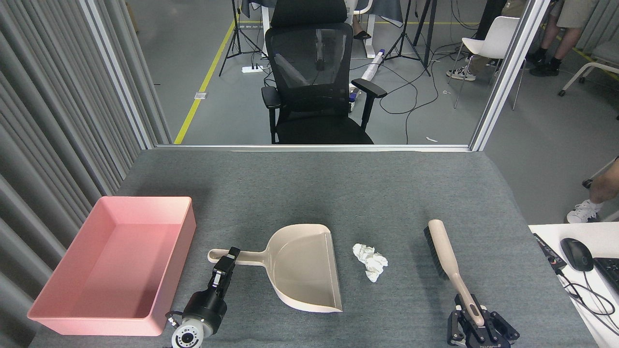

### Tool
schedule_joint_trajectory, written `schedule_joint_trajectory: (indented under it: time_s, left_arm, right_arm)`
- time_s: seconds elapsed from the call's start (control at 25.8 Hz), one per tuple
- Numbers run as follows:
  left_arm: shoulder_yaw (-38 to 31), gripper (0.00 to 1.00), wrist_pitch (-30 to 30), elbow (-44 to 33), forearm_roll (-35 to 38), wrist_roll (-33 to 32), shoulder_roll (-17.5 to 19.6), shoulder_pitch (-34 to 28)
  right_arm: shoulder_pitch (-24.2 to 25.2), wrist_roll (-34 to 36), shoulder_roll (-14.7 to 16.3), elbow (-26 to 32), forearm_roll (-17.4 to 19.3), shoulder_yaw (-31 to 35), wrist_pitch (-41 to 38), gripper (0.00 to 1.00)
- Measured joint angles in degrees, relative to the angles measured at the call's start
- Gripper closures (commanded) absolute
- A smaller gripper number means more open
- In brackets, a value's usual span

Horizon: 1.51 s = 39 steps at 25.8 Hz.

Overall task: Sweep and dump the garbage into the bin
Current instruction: 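Sweep the white tissue paper into the dustpan with the right-held brush, then lift the dustpan with the left gripper and carry it over the pink bin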

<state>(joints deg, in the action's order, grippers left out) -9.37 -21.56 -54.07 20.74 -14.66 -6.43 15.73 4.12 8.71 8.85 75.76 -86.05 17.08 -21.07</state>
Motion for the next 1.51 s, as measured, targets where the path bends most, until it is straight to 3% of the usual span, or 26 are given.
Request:
schedule_joint_trajectory:
  time_s: [0.27,0.5,0.97,1.16,1.36,1.51]
  left_arm:
    - [-0.1,0.94,-0.9,0.0,0.9,-0.3,-0.1,0.0]
    - [-0.1,0.94,-2.3,0.0,7.0,0.3,-0.2,0.0]
    - [-0.2,0.94,-2.8,-0.7,13.8,0.5,-0.8,0.0]
    - [-0.2,0.94,-2.6,-0.7,14.3,0.5,-0.8,0.0]
    - [-0.2,0.94,-2.5,-0.8,14.3,0.5,-0.8,0.0]
    - [-0.2,0.94,-2.2,-1.0,14.2,0.4,-0.8,0.0]
  right_arm:
    - [-0.2,0.0,-0.4,0.0,-0.2,-1.4,0.4,1.00]
    - [-0.5,-0.1,-1.2,-0.3,-0.4,-5.0,1.9,1.00]
    - [-0.5,-0.1,-4.9,-1.0,-0.6,-10.1,2.9,1.00]
    - [-0.5,-0.2,-7.4,-1.1,-0.6,-15.4,5.1,1.00]
    - [-0.4,-0.5,-10.5,-0.8,-0.3,-25.6,11.0,1.00]
    - [0.0,0.0,-11.7,2.8,0.9,-29.9,13.2,1.00]
